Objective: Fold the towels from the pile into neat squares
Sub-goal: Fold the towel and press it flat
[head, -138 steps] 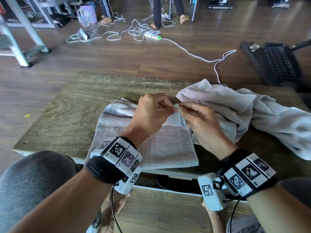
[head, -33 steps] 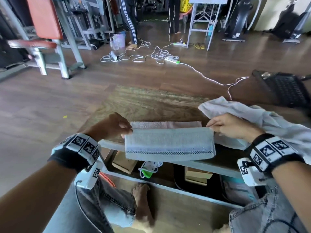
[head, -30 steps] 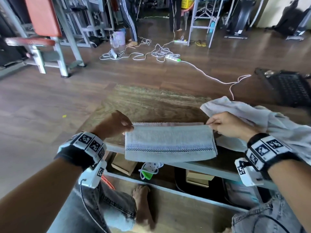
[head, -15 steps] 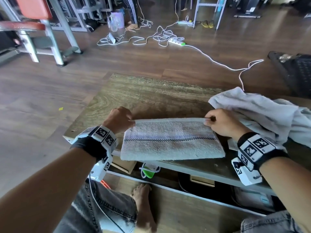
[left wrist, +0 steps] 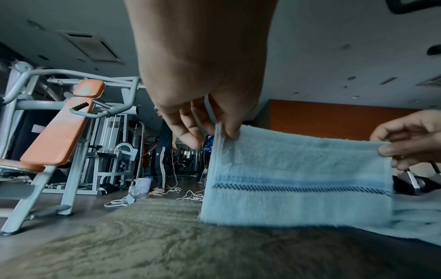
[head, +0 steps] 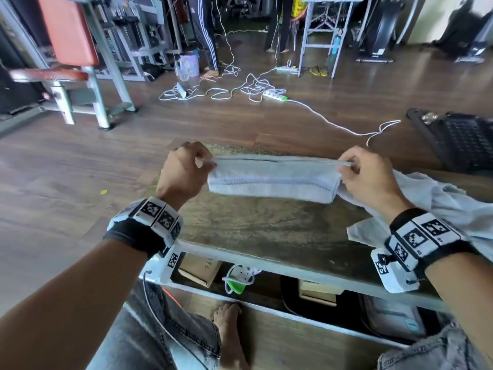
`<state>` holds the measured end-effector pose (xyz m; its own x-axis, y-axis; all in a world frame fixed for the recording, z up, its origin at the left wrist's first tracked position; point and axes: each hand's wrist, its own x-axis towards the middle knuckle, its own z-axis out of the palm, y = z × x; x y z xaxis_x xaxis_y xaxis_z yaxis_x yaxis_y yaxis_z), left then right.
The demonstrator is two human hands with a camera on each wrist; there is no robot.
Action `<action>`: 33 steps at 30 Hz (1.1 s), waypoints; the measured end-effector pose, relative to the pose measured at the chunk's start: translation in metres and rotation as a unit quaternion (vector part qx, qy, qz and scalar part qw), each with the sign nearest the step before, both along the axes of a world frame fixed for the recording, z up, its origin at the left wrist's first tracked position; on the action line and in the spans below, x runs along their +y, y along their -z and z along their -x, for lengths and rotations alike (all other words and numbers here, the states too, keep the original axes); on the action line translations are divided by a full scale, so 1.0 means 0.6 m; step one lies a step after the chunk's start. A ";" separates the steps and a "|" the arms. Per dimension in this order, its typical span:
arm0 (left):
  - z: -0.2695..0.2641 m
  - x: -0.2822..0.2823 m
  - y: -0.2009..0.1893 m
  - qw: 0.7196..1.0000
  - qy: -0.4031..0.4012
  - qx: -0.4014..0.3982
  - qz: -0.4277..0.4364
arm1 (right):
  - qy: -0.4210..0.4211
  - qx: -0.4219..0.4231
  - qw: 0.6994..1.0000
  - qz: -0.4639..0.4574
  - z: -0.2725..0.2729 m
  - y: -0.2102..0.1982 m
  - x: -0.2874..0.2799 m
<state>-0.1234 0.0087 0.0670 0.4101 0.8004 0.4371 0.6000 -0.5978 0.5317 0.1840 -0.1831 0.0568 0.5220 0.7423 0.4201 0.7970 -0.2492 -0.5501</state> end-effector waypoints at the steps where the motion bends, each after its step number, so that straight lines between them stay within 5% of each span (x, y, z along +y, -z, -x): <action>1: 0.008 -0.014 0.000 1.000 0.008 -0.012 -0.002 | -0.012 0.007 0.999 -0.030 0.008 -0.002 -0.015; 4: 0.034 -0.051 0.020 0.994 0.054 0.075 0.054 | -0.066 0.004 0.998 0.003 0.015 0.031 -0.063; 6: 0.051 -0.063 0.062 0.956 0.090 0.221 0.170 | -0.090 0.029 0.985 0.143 0.018 0.065 -0.093; 8: 0.061 -0.067 0.109 0.924 0.095 0.267 0.256 | -0.068 0.085 0.968 0.226 0.020 0.096 -0.115; 12: 0.052 -0.084 0.145 0.945 0.016 0.176 0.275 | 0.041 0.116 0.975 0.187 0.036 0.130 -0.122; 16: 0.035 -0.096 0.150 0.942 -0.034 0.201 0.265 | 0.086 0.104 0.973 0.190 0.055 0.148 -0.109; 33: 0.027 -0.099 0.142 0.952 -0.133 0.070 0.267 | 0.125 0.163 0.966 0.158 0.055 0.123 -0.107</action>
